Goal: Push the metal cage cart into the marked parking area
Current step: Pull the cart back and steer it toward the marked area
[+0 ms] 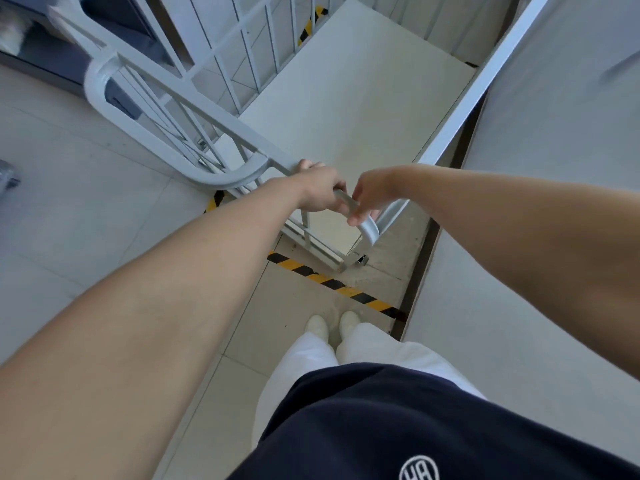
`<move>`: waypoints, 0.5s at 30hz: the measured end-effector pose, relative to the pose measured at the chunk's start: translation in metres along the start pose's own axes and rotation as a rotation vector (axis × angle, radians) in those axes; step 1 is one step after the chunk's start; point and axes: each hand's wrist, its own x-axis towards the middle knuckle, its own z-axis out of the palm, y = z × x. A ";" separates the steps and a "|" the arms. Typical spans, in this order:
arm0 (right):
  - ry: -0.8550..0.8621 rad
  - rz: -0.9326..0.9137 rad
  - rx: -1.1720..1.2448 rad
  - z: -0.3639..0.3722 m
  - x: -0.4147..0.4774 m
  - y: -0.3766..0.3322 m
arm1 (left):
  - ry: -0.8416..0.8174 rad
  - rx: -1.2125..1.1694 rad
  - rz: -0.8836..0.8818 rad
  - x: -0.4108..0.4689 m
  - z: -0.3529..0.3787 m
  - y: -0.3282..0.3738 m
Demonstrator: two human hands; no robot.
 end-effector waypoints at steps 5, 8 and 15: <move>0.026 0.017 0.004 0.004 -0.006 0.007 | -0.005 0.033 0.016 0.001 0.004 0.011; 0.141 -0.004 0.089 0.006 -0.005 -0.001 | 0.000 0.018 0.042 -0.001 -0.002 -0.001; 0.421 0.036 0.107 -0.001 0.002 -0.058 | 0.065 0.190 0.041 -0.008 -0.047 -0.071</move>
